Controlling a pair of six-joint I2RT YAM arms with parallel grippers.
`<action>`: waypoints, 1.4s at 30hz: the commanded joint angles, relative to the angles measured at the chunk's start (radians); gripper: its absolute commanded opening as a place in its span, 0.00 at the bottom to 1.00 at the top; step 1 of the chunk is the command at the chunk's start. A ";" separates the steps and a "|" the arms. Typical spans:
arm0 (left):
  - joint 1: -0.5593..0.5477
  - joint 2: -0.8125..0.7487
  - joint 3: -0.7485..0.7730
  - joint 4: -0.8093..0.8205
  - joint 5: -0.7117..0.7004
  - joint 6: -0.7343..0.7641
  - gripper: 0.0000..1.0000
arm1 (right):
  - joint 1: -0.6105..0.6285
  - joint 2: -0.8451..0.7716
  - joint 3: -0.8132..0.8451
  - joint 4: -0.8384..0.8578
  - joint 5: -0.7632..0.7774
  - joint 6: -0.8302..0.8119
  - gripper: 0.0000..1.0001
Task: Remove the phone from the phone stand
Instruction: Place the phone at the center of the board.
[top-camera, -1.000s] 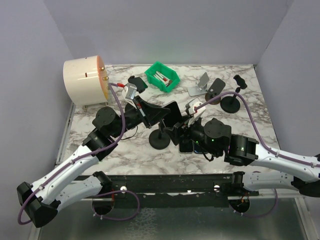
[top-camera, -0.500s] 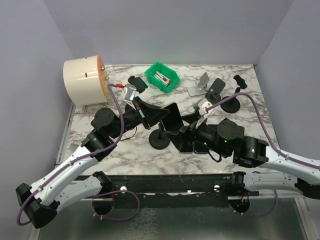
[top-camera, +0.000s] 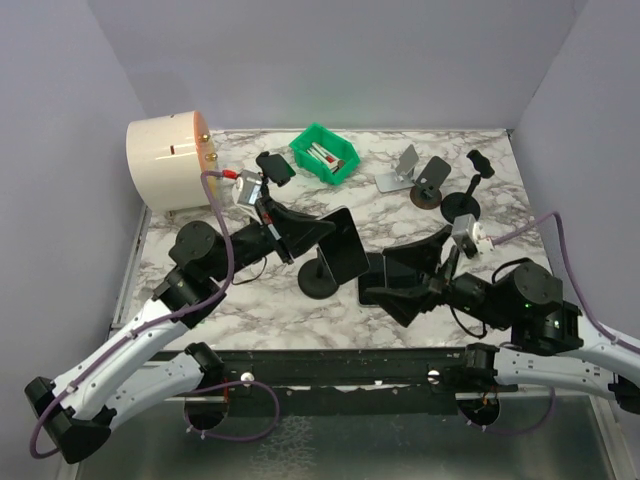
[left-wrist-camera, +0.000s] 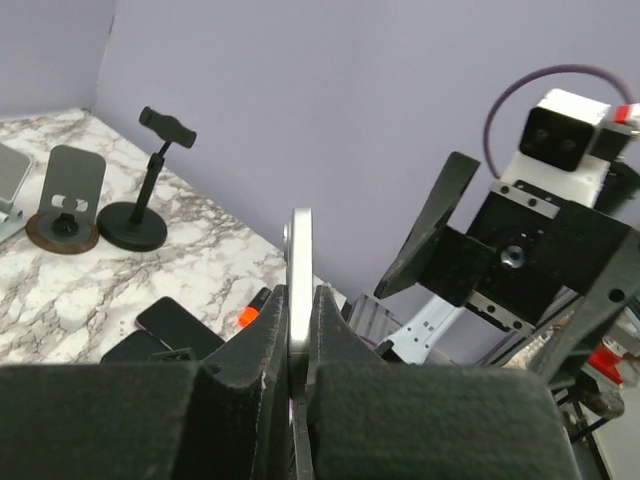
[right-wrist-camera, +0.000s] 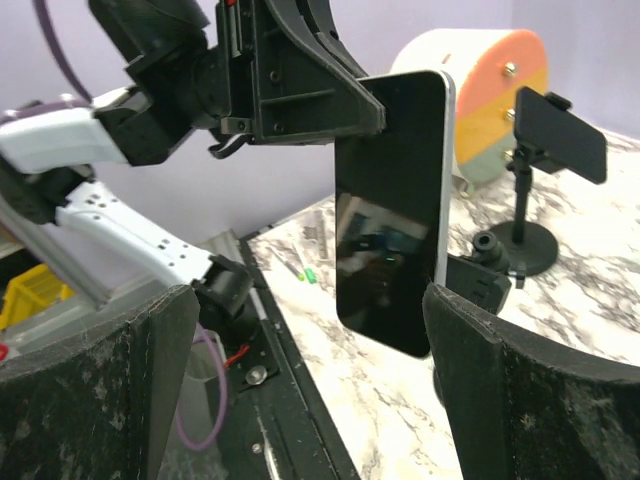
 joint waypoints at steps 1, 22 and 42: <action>-0.006 -0.088 0.040 0.047 0.087 0.028 0.00 | 0.001 -0.091 -0.049 0.082 -0.146 0.007 1.00; -0.006 -0.192 0.053 0.137 0.301 0.003 0.00 | 0.001 0.153 0.083 0.104 -0.268 0.075 0.73; -0.006 -0.270 -0.048 0.047 0.155 0.149 0.80 | 0.001 0.032 0.005 0.147 -0.186 0.083 0.00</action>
